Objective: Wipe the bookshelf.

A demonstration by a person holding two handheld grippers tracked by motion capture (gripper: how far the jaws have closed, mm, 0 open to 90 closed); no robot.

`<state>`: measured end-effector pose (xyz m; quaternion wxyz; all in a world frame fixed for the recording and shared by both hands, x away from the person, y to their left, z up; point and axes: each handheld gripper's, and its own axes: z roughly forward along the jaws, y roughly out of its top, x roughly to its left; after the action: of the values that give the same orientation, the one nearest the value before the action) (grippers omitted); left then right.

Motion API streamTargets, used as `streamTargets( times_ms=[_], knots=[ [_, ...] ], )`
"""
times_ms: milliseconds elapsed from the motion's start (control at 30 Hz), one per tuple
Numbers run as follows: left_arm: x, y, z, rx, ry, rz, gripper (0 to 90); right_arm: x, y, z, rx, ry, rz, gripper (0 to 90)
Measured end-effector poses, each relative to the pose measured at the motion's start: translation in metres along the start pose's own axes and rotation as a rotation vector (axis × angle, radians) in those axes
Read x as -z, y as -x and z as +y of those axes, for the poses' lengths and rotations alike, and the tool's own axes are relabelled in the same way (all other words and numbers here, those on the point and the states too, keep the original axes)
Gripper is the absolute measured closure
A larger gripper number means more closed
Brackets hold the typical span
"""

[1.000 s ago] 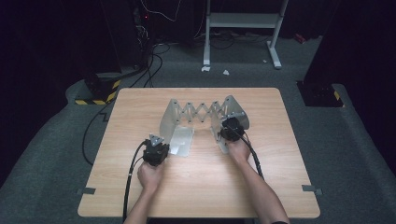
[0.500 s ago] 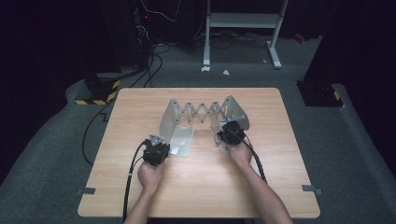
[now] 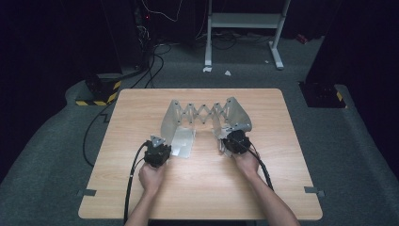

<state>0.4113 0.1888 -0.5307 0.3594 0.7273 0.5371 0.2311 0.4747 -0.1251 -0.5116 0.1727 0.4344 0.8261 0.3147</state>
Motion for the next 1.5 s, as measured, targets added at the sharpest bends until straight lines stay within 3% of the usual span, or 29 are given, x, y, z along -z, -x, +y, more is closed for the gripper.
streamTargets(
  times_ms=[167, 300, 767, 1100, 1300, 1367, 1500],
  knots=[
    [0.0, 0.003, 0.0, -0.022, 0.001, 0.016, 82.4, -0.007, 0.001, 0.008, -0.011, -0.009, -0.01, 82.0],
    [0.0, 0.002, 0.0, -0.015, 0.001, 0.01, 82.5, -0.008, 0.002, 0.009, -0.02, -0.007, -0.008, 81.9],
    [0.0, 0.002, 0.0, -0.009, 0.001, 0.014, 84.1, 0.01, -0.009, -0.012, 0.03, -0.002, -0.005, 81.8],
    [0.0, 0.001, 0.0, -0.003, 0.0, 0.011, 85.5, 0.02, -0.004, -0.023, 0.031, 0.006, -0.007, 81.6],
    [0.0, 0.001, 0.0, -0.002, 0.0, 0.011, 85.5, 0.024, 0.002, -0.027, 0.024, 0.001, -0.041, 81.7],
    [0.0, 0.001, 0.0, -0.003, 0.0, 0.011, 85.6, 0.024, 0.009, -0.03, -0.004, 0.003, -0.033, 81.5],
    [0.0, 0.0, 0.0, 0.0, 0.0, 0.007, 85.8, 0.024, 0.012, -0.03, -0.01, 0.005, -0.052, 81.5]
  ],
)
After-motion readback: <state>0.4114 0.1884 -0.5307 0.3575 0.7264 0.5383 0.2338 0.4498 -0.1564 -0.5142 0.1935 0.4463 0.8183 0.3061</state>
